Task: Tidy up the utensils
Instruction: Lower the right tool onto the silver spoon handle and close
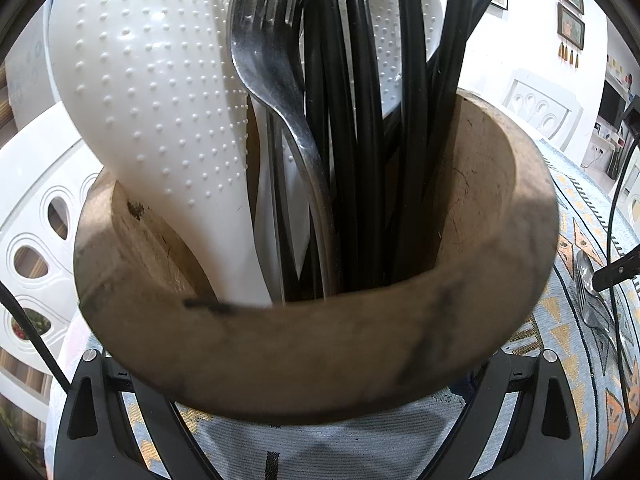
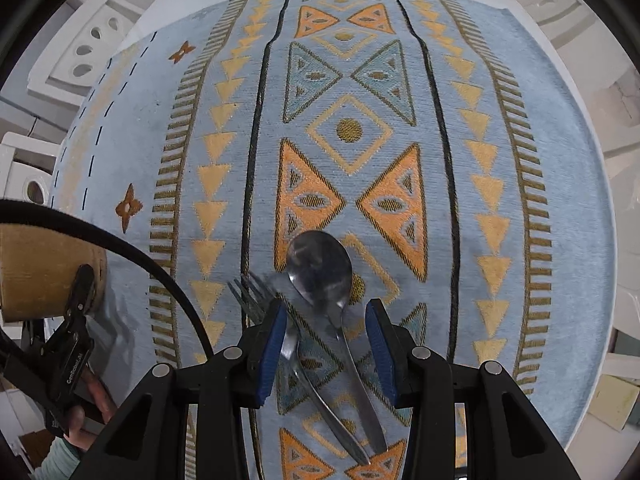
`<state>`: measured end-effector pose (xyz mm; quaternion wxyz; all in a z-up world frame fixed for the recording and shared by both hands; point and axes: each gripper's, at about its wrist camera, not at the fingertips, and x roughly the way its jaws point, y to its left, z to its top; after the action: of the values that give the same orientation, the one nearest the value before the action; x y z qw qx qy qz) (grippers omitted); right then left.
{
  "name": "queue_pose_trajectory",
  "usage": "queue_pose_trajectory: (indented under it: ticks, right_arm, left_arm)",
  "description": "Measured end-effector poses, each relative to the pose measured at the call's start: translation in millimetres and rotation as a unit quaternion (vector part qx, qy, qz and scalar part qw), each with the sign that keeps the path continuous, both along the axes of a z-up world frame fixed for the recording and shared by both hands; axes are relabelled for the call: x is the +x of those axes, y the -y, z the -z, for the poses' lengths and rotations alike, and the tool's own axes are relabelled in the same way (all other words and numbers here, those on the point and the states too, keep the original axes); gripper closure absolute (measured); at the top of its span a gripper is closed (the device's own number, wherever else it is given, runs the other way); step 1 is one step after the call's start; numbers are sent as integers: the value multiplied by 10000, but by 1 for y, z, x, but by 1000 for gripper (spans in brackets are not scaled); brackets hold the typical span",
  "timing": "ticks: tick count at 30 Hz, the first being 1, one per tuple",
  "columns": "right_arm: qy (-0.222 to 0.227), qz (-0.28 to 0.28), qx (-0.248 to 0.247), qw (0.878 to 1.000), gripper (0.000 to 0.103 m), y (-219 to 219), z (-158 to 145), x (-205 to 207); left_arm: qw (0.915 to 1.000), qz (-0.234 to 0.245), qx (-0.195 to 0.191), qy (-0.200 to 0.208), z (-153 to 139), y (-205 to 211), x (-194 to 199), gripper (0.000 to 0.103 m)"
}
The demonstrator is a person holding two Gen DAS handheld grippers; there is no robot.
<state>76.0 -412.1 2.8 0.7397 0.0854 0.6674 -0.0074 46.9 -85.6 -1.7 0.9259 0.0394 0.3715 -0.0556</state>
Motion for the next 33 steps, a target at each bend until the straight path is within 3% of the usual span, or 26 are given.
queue_pose_trajectory:
  ticks: [19, 25, 33]
  right_arm:
    - [22, 201, 241, 9995, 63, 10, 9, -2]
    - [14, 203, -4, 9998, 63, 18, 8, -6]
    - [228, -132, -440, 9987, 62, -4, 10, 2]
  left_arm:
    - [10000, 1, 0, -2, 0, 1, 0, 7]
    - [10000, 1, 2, -2, 0, 1, 1, 7]
    - [10000, 1, 1, -3, 0, 0, 1, 7]
